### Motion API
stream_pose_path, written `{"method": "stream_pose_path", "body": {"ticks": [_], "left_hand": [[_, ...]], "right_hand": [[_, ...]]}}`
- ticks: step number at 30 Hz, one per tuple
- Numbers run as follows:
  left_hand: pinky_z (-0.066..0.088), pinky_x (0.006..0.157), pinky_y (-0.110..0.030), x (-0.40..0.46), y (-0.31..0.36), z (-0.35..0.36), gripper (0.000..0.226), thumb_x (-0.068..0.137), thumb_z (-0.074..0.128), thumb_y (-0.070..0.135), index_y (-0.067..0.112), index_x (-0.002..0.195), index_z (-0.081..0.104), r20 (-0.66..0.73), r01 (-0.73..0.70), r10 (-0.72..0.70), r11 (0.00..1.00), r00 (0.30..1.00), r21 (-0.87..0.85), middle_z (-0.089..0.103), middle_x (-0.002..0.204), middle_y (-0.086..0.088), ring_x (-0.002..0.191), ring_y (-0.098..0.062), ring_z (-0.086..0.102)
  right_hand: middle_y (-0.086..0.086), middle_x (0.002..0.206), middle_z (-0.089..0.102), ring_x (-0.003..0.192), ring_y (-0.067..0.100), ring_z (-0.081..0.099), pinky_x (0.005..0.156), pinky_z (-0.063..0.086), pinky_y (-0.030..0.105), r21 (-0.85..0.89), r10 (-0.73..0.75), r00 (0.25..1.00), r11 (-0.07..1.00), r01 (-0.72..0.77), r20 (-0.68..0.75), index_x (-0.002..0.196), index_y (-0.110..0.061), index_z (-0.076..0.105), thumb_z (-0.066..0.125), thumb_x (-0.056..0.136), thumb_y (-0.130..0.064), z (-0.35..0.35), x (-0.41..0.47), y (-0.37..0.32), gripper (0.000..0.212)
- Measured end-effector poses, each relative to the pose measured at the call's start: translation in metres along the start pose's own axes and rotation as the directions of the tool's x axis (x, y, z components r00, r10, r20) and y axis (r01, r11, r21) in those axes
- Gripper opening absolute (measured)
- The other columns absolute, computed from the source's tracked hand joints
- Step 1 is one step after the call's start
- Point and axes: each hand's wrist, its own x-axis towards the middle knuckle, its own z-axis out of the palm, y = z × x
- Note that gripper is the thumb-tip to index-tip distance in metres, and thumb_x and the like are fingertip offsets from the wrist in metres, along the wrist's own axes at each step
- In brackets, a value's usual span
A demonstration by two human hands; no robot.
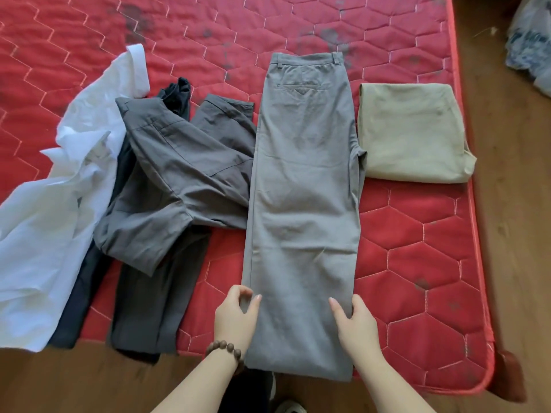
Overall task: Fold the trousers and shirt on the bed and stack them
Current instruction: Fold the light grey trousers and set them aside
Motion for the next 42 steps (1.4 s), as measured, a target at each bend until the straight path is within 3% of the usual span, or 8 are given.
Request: {"method": "stream_pose_path", "body": {"ticks": [8,13,22,26,29,34,39,42], "left_hand": [[0.036,0.080,-0.023,-0.036,-0.023,0.013,0.032,0.084,0.069,0.033,0.018,0.107,0.051,-0.031,0.093,-0.092,0.994,0.995,0.053,0.050,0.103,0.004,0.094,-0.011,0.047],[0.036,0.078,-0.022,-0.028,-0.028,0.012,0.026,0.084,0.067,0.037,0.019,0.096,0.052,-0.012,0.186,-0.186,0.982,0.983,0.033,0.055,0.092,0.007,0.090,-0.015,0.054],[0.033,0.052,-0.010,-0.021,-0.033,0.007,0.021,0.087,0.064,0.030,0.018,0.072,0.055,0.033,0.025,-0.025,1.000,0.999,0.014,0.057,0.067,0.009,0.062,-0.004,0.050],[0.033,0.057,-0.021,-0.026,-0.037,-0.005,0.028,0.095,0.052,0.030,0.013,0.072,0.051,0.104,-0.007,0.023,0.989,0.994,-0.146,0.044,0.063,0.010,0.058,-0.003,0.038],[0.034,0.061,-0.027,-0.026,-0.043,-0.016,0.031,0.097,0.048,0.032,0.009,0.076,0.055,0.115,0.035,-0.014,0.982,0.993,-0.187,0.047,0.068,0.004,0.067,-0.010,0.043],[0.034,0.056,-0.024,-0.021,-0.043,-0.012,0.029,0.094,0.054,0.028,0.009,0.073,0.056,0.073,-0.059,0.061,0.998,0.996,-0.031,0.051,0.063,0.004,0.061,-0.010,0.045],[0.028,0.053,-0.026,-0.017,-0.045,-0.009,0.037,0.090,0.057,0.028,0.014,0.062,0.037,0.184,-0.069,0.063,0.997,0.981,0.029,0.034,0.058,0.003,0.055,-0.011,0.033],[0.029,0.065,-0.032,-0.018,-0.048,-0.011,0.025,0.092,0.052,0.027,0.012,0.073,0.047,0.275,0.103,-0.054,0.980,0.960,-0.167,0.040,0.070,-0.004,0.070,-0.017,0.039]], "right_hand": [[-0.004,0.091,0.064,0.086,0.019,0.057,0.071,0.039,0.029,0.002,0.062,0.997,0.998,-0.062,0.048,0.092,-0.018,0.059,0.058,0.092,-0.022,0.005,-0.042,0.031,0.004],[-0.011,0.093,0.065,0.090,0.013,0.061,0.075,0.043,0.028,0.078,0.032,0.993,0.996,-0.041,0.110,0.103,-0.022,0.062,0.062,0.090,-0.021,0.004,-0.052,0.034,0.012],[-0.017,0.099,0.068,0.091,-0.001,0.064,0.073,0.048,0.020,0.334,0.038,0.991,0.939,-0.080,0.130,0.105,-0.026,0.063,0.060,0.093,-0.022,0.009,-0.060,0.030,0.013],[-0.017,0.090,0.072,0.083,-0.002,0.068,0.065,0.050,0.015,0.351,0.053,0.991,0.932,-0.095,0.126,0.095,-0.027,0.065,0.063,0.092,-0.021,0.004,-0.061,0.030,0.007],[-0.014,0.087,0.074,0.081,0.004,0.069,0.063,0.050,0.015,0.294,0.039,0.991,0.953,-0.076,0.131,0.091,-0.024,0.067,0.062,0.092,-0.022,0.005,-0.064,0.031,0.005],[0.002,0.094,0.061,0.086,0.024,0.056,0.072,0.039,0.032,-0.170,-0.013,1.000,0.985,0.013,0.003,0.077,-0.009,0.060,0.060,0.092,-0.026,0.016,-0.065,0.043,0.022],[-0.002,0.122,0.038,0.110,0.023,0.038,0.086,0.027,0.025,-0.181,-0.068,0.994,0.982,0.051,-0.090,0.074,-0.013,0.060,0.062,0.091,-0.029,0.025,-0.062,0.038,0.023],[0.005,0.123,0.043,0.102,0.021,0.048,0.083,0.031,0.022,-0.009,-0.003,1.000,1.000,0.003,-0.027,0.078,-0.011,0.060,0.062,0.091,-0.028,0.025,-0.055,0.030,0.021]]}}
